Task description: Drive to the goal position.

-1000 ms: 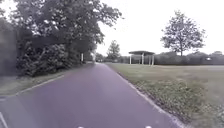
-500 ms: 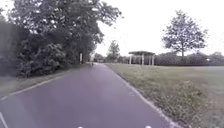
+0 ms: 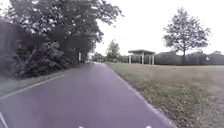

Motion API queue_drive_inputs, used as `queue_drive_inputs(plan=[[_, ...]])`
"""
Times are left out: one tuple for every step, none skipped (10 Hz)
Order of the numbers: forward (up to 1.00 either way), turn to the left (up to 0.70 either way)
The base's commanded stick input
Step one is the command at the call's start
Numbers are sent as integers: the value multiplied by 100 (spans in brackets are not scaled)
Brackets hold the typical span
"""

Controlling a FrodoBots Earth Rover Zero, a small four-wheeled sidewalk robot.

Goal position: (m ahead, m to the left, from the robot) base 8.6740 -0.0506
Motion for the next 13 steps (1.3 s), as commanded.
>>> queue_drive_inputs(plan=[[70,-1],[70,-1],[70,-1],[70,-1],[70,-1],[70,-1],[70,-1],[70,-1],[70,-1],[70,-1],[70,1],[70,6],[70,13]])
